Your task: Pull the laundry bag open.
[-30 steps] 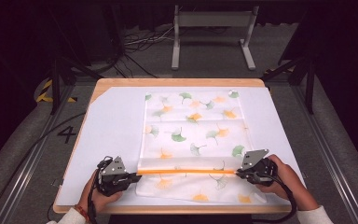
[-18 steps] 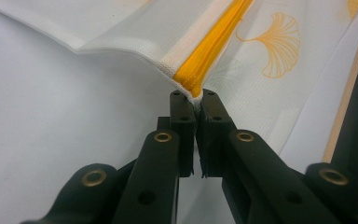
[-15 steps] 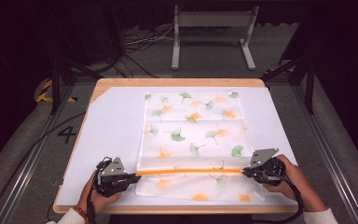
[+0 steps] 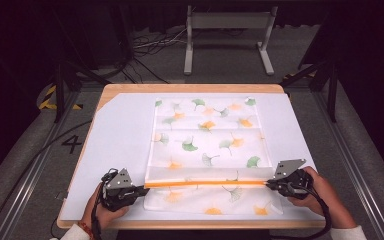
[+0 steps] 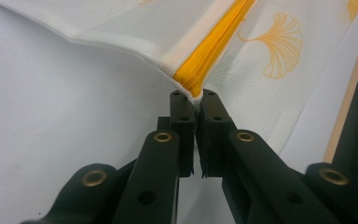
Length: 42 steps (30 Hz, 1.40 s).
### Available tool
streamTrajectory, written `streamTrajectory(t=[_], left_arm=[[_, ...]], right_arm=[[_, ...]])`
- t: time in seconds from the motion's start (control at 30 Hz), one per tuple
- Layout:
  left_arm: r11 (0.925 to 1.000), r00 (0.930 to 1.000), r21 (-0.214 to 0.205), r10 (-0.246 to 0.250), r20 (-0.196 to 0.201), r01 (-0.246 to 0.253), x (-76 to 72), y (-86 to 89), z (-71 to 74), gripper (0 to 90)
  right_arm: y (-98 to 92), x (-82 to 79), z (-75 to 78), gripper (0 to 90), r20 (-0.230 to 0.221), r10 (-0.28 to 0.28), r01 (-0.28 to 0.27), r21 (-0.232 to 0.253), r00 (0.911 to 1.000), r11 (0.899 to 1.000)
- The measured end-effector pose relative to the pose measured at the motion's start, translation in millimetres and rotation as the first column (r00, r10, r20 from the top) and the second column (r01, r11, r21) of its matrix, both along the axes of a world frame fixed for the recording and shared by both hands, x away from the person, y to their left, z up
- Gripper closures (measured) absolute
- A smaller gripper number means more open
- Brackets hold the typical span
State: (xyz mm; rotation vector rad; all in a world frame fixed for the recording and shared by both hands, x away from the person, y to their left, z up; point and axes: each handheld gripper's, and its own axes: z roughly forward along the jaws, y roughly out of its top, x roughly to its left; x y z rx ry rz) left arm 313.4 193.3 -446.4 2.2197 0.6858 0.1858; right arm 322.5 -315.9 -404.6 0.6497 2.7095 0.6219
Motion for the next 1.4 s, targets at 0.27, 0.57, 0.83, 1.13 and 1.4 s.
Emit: streamTrajectory(t=[0.27, 0.57, 0.83, 1.13, 1.4], left_arm=[[1.0, 1.0, 0.002, -0.001, -0.002, 0.001, 0.0, 0.8, -0.4, 85.9], [0.9999, 0.9999, 0.005, -0.01, -0.006, 0.01, -0.8, 0.2, -0.9, 85.9], [0.9999, 0.9999, 0.007, -0.012, -0.009, 0.012, -1.0, 0.0, -1.7, 85.9], [0.9999, 0.9999, 0.007, -0.014, -0.009, 0.014, -1.5, -0.5, -2.3, 84.7], [0.9999, 1.0, 0.014, -0.009, -0.001, 0.009, -2.6, 0.2, -2.6, 80.6]], right_arm=[[-9.2, -1.2, -2.4, 85.1, -0.011, -0.027, 0.027, 0.003, 0.9996, 1.0], [-13.1, -2.2, -2.4, 85.1, -0.016, -0.03, 0.03, 0.002, 0.9994, 1.0], [-14.1, -2.5, -3.3, 85.1, -0.016, -0.029, 0.03, 0.004, 0.9994, 1.0], [-14.6, -2.7, -3.3, 84.8, -0.021, -0.034, 0.035, 0.013, 0.9992, 0.999], [-15.5, -3.8, -2.6, 84.5, -0.026, -0.033, 0.033, 0.026, 0.9991, 0.999]])
